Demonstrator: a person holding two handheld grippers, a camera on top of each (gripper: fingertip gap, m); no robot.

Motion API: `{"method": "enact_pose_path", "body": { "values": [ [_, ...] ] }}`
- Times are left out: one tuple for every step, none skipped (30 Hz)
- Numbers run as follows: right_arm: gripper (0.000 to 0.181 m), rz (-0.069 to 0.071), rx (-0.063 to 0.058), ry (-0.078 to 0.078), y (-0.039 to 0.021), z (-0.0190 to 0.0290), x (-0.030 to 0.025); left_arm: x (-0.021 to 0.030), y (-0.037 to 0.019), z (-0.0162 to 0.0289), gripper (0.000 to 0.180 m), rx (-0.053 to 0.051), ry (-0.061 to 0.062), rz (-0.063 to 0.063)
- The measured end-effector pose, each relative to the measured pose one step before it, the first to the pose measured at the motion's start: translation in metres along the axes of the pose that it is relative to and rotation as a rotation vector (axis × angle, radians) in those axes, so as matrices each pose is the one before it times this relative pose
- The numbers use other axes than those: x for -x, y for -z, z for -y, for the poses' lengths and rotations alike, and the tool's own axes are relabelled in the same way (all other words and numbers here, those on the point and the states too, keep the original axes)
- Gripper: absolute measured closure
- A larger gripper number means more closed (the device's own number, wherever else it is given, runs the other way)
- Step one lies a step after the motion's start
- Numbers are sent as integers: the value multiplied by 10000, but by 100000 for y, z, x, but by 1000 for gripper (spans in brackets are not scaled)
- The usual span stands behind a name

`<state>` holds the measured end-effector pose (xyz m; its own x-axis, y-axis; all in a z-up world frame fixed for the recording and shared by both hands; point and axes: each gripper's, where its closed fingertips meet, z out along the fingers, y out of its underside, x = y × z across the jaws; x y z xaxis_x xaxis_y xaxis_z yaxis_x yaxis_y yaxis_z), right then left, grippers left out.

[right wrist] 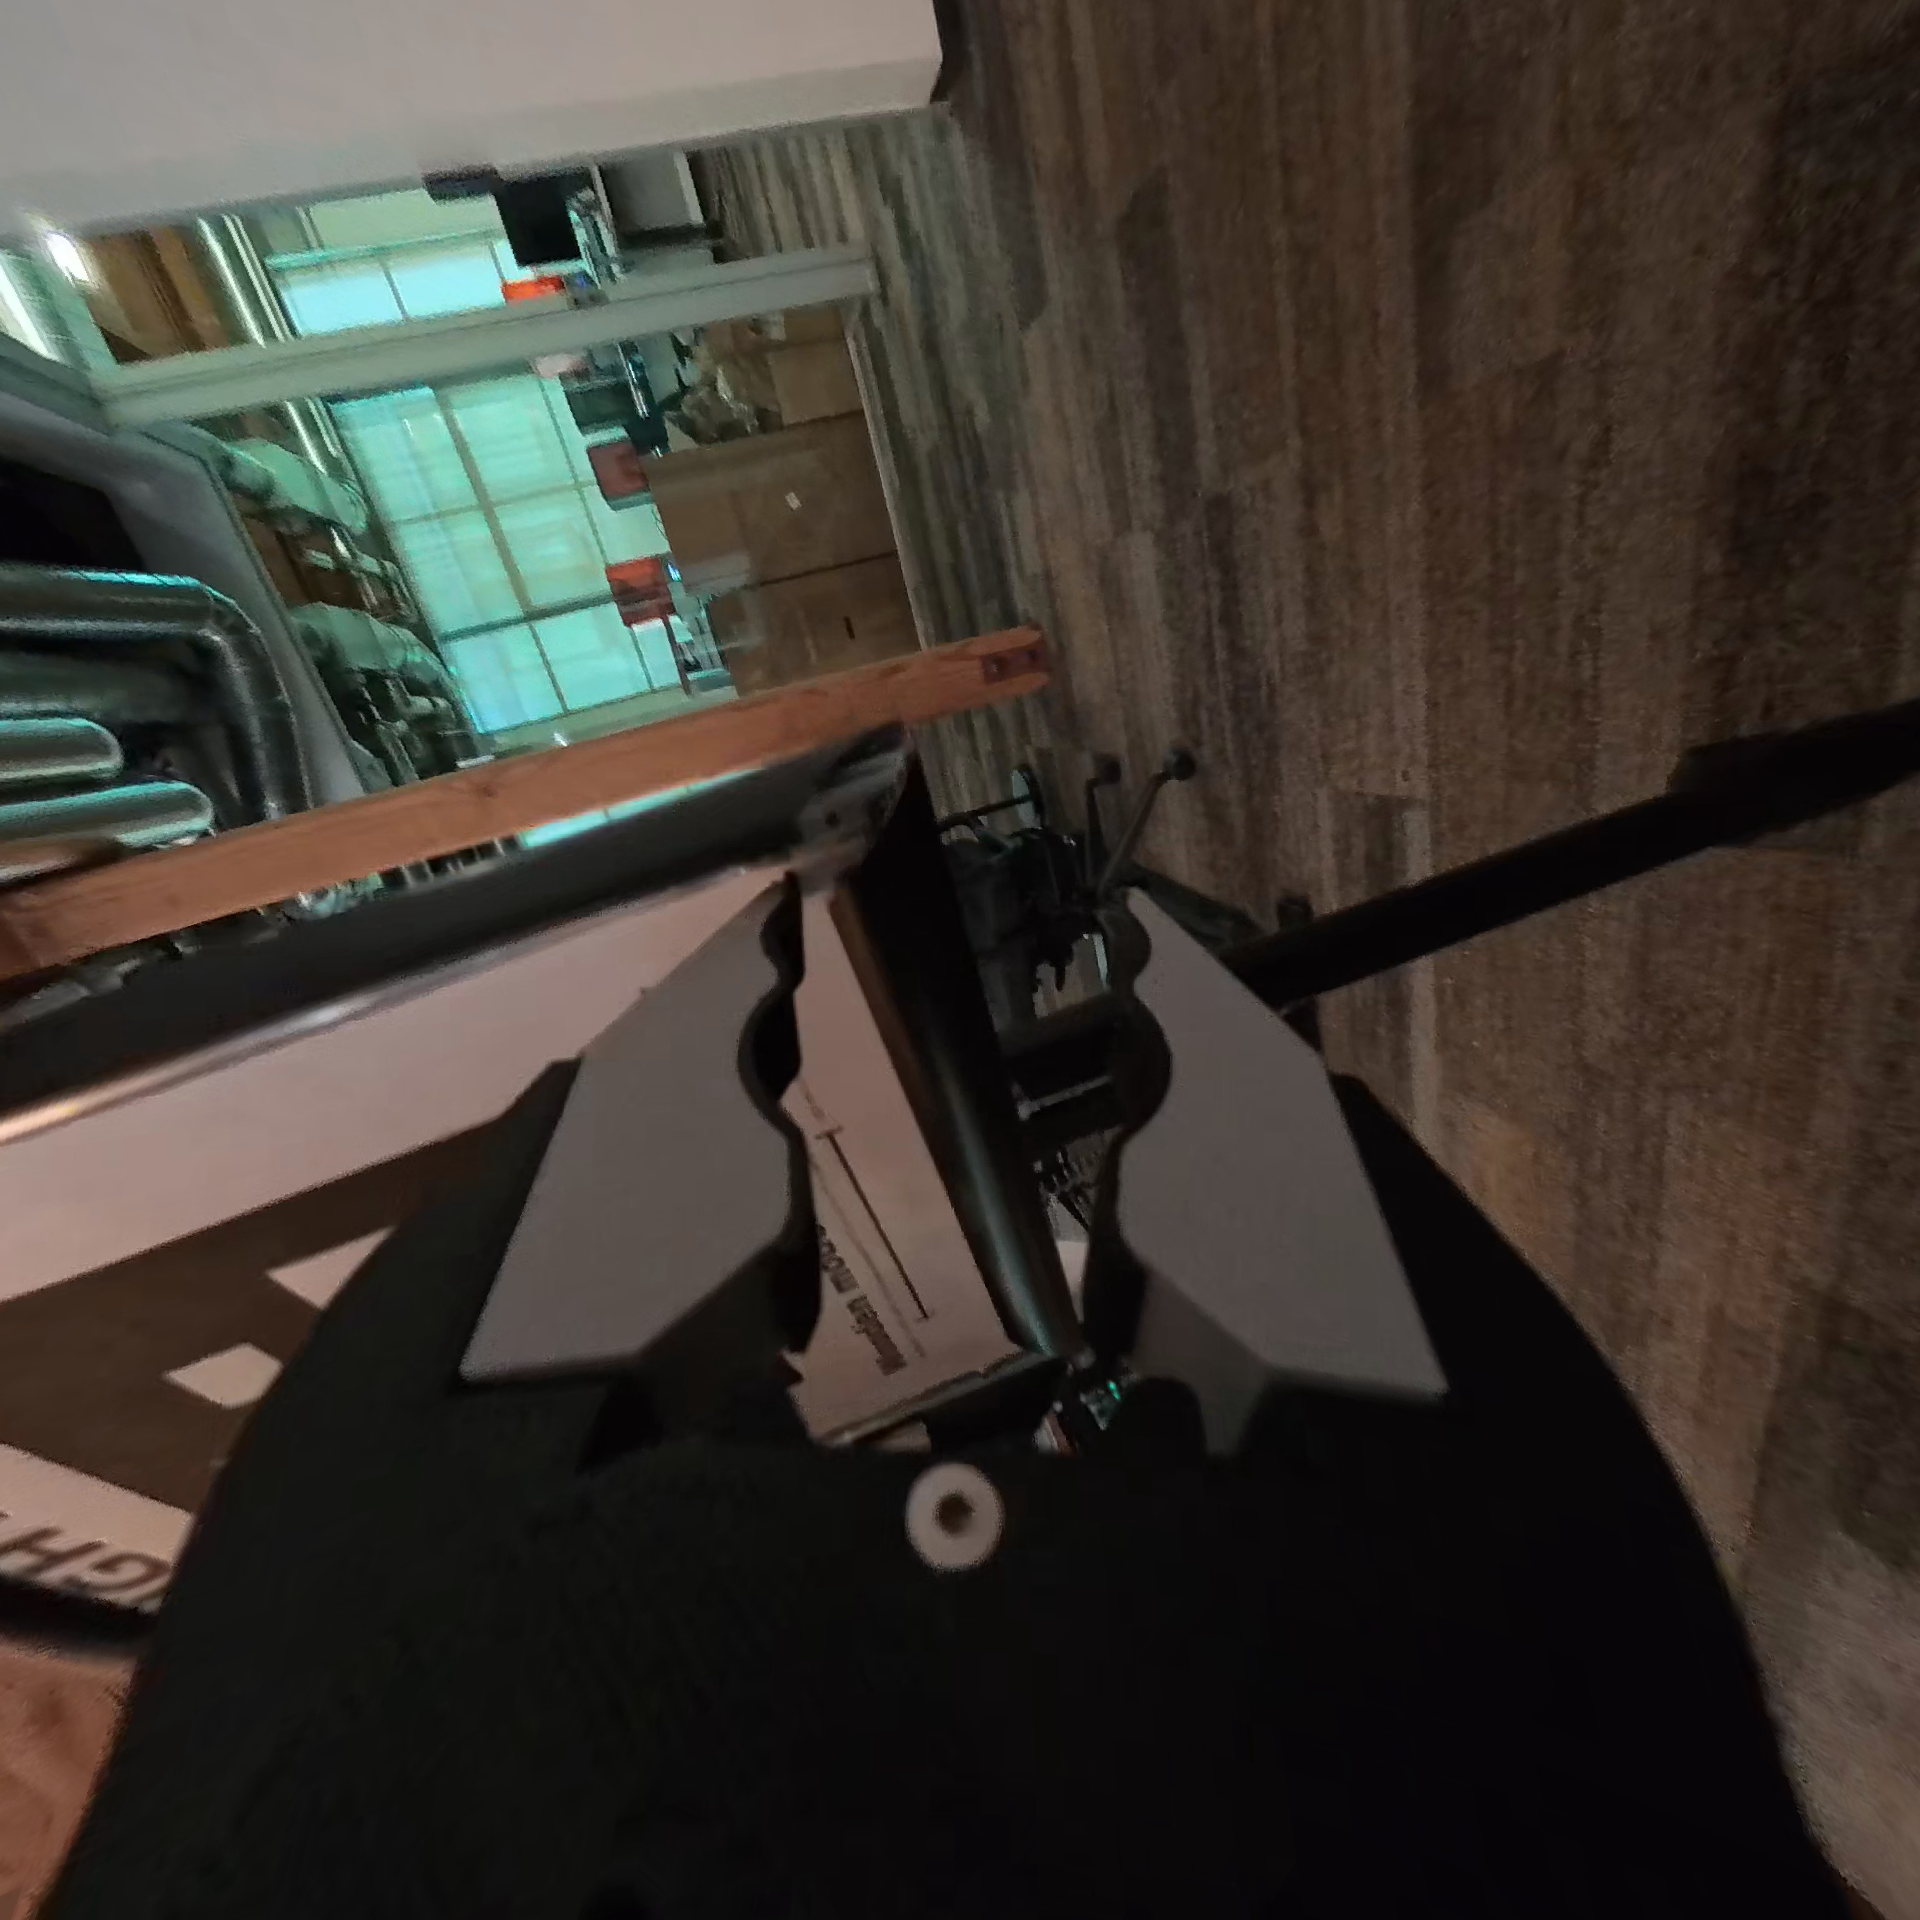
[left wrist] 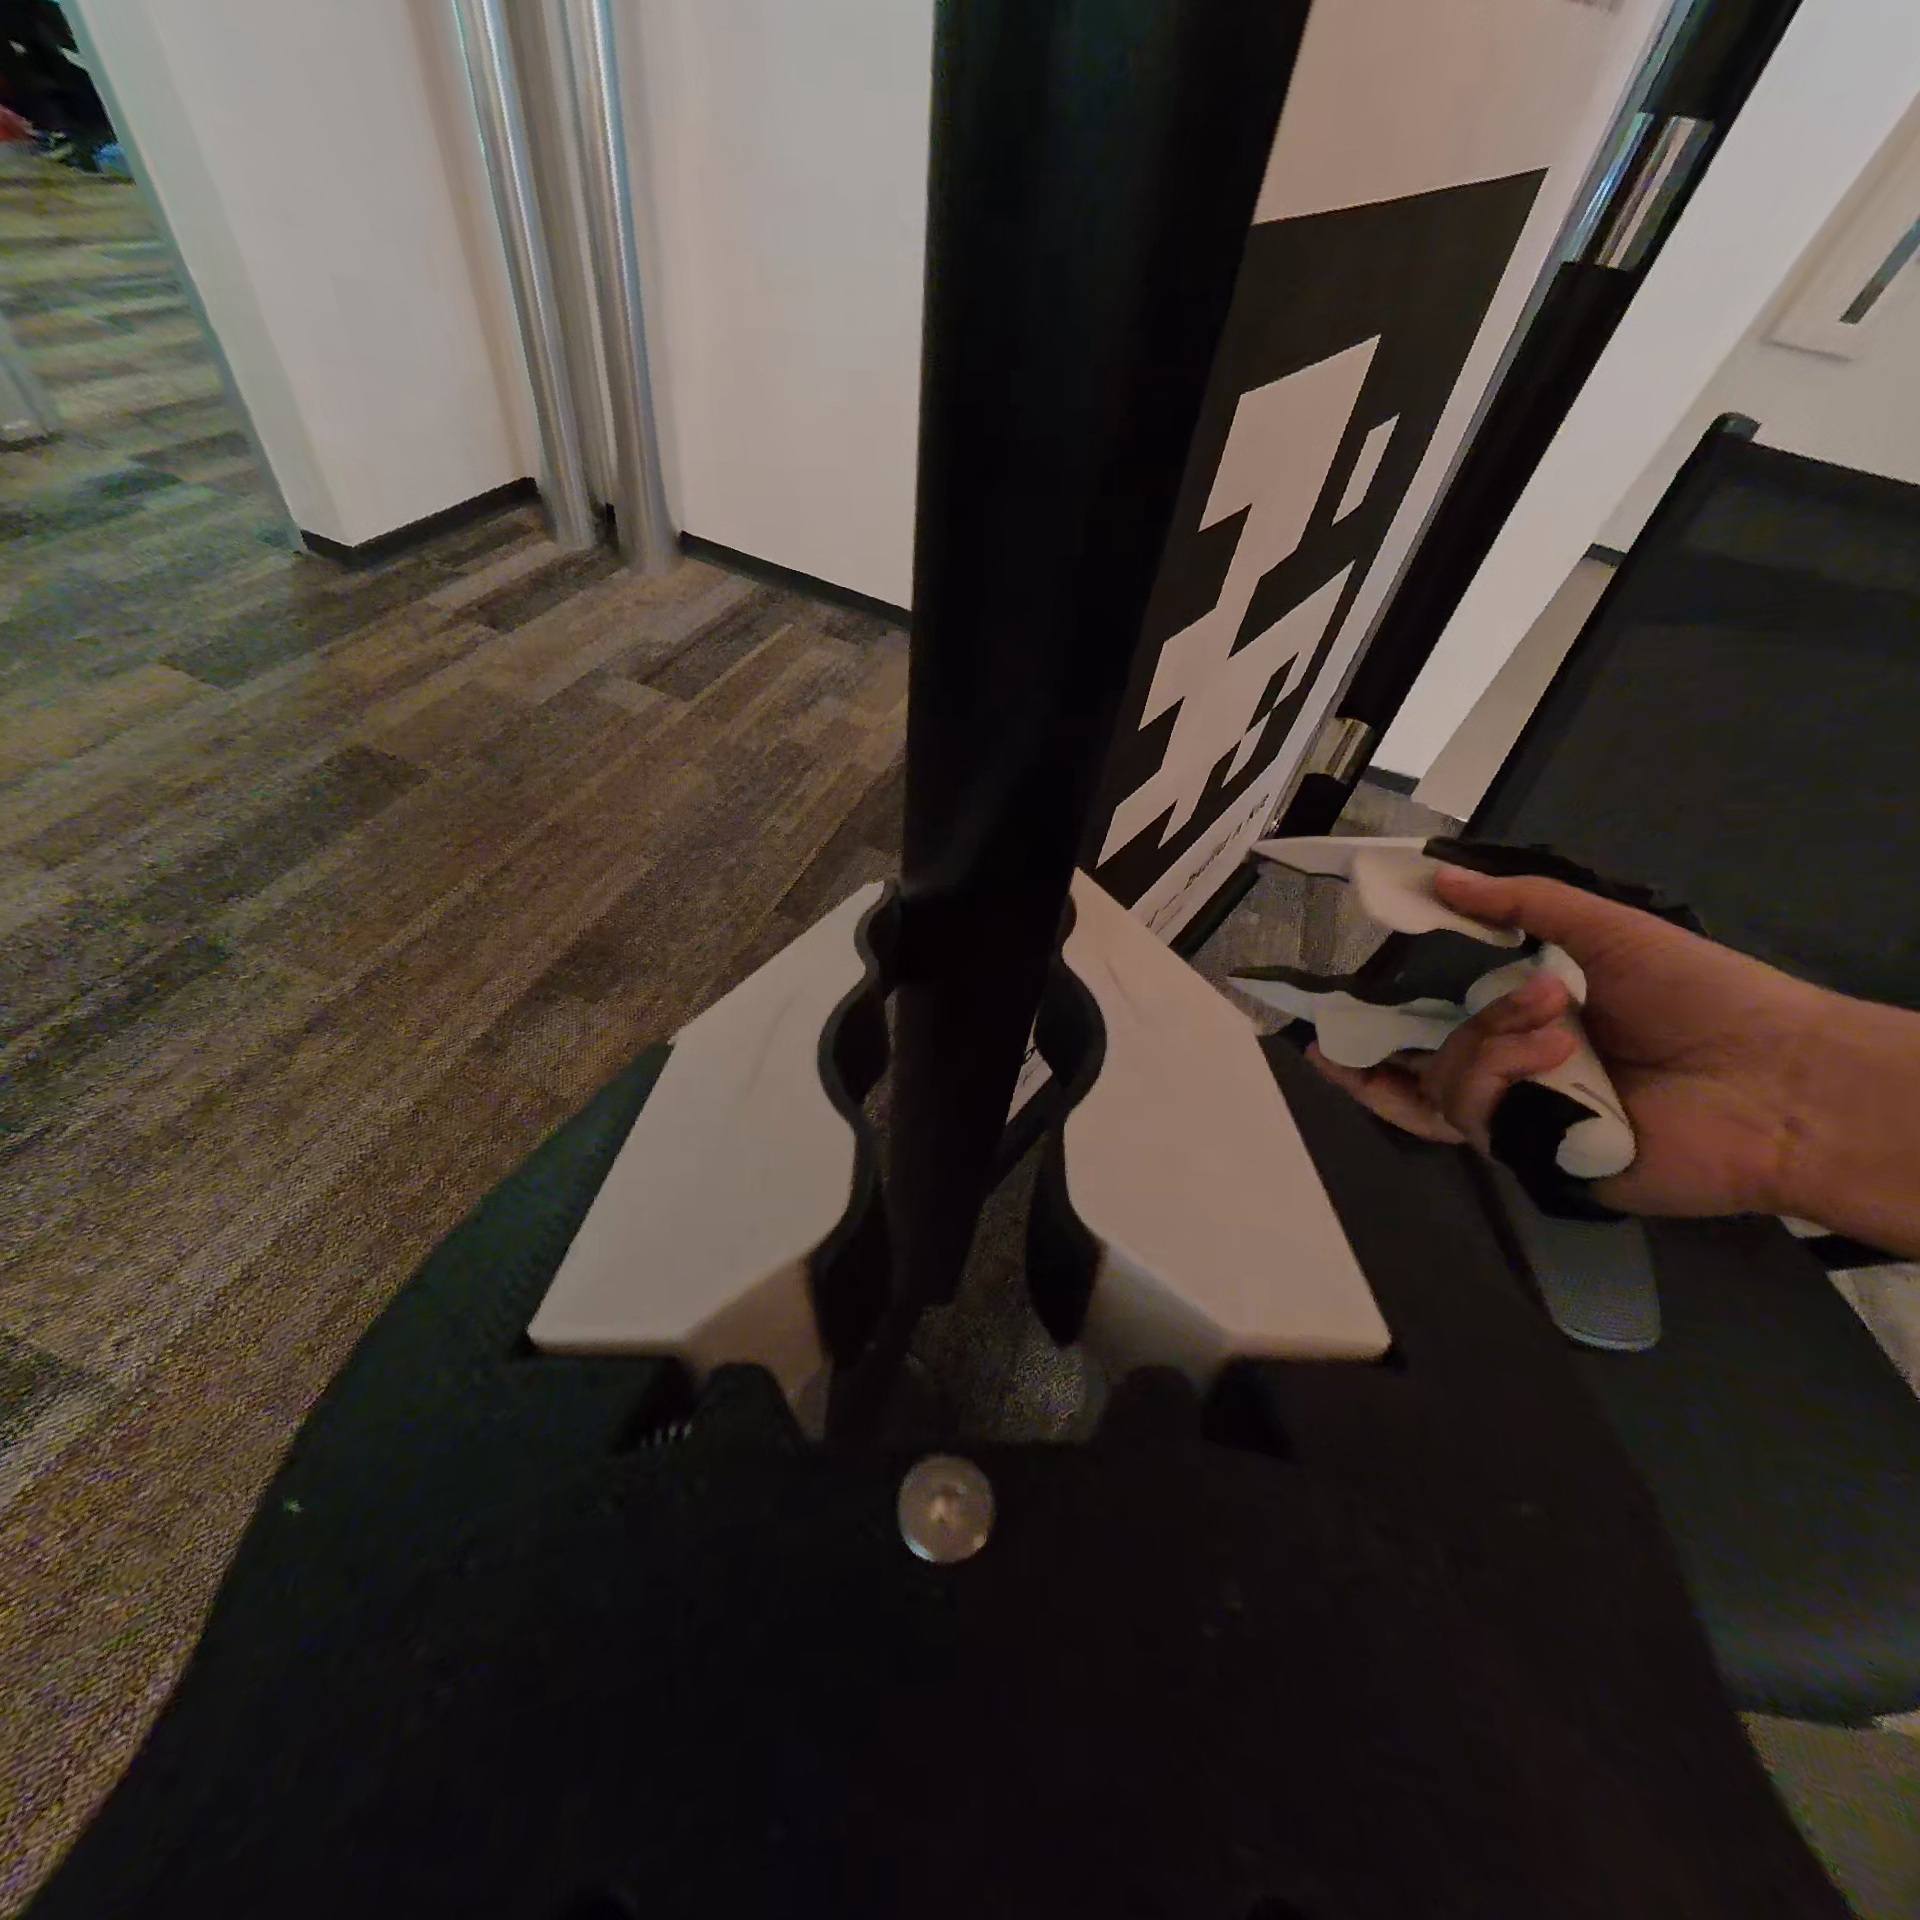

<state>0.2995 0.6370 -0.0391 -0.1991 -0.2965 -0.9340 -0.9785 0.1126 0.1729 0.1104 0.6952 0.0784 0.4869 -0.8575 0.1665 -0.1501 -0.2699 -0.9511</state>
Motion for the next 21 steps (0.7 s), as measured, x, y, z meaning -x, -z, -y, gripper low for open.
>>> {"method": "enact_pose_path", "body": {
  "values": [
    [125, -15, 63, -35, 7, 119, 129, 46, 106, -47, 162, -3, 44, 12],
    [125, -44, 111, 25, -39, -29, 27, 93, 28, 15, 161, -9, 5, 23],
    [123, -60, 94, -44, -98, -114, -68, 48, -13, 47, 162, -37, -1, 37],
    [121, -17, 145, -150, -192, -254, -96, 40, -59, 47, 162, -23, 47, -4],
    [120, 29, 99, -167, -182, -218, -86, -21, -54, -18, 162, -8, 38, -35],
    [119, -76, 59, -101, -172, -152, -260, -18, -26, -55, 162, 0, -64, 35],
    [120, -107, 72, -44, -145, -113, -271, 33, 3, -48, 162, 24, -54, -18],
    [119, 26, 20, -47, -89, 10, -70, 8, -22, -38, 161, 19, -44, -15],
    [118, 23, 49, -28, -98, 21, -41, 26, -8, 8, 163, 20, -43, 5],
    [118, 20, 58, -15, -85, 6, -4, -11, 55, 57, 162, 14, -35, 0],
    [119, 44, 51, -20, -37, 19, 94, -12, 5, -8, 162, 9, -32, 2],
    [122, 41, 14, -18, -16, 65, 102, 0, -5, -27, 161, 9, -29, 19],
    [123, 0, -32, -24, 20, 73, 21, -58, -17, -28, 161, 18, -17, 2],
    [123, 20, -46, -80, 32, 71, 53, -95, -7, 14, 162, 19, -30, -1],
    [123, 44, -59, -159, 36, 104, 21, -67, -19, -22, 164, 7, -33, 25],
    [122, 36, -60, -206, 50, 153, -68, -29, -43, 7, 165, -9, 14, 15],
    [120, 42, -35, -239, 138, 118, -50, -69, -37, -14, 166, -11, 36, -2],
    [119, 49, -1, -267, 91, 43, -128, -27, -32, 8, 164, -11, 33, 13],
    [115, 40, 67, -211, -126, -3, -253, -85, -18, 11, 162, -7, 4, -4],
    [110, 8, 107, -78, -112, -41, -223, -2, -14, 13, 161, 1, -40, 29],
    [107, -36, 110, 36, -37, 2, -131, 68, -21, 77, 161, 6, 6, 29]
  ]
}}
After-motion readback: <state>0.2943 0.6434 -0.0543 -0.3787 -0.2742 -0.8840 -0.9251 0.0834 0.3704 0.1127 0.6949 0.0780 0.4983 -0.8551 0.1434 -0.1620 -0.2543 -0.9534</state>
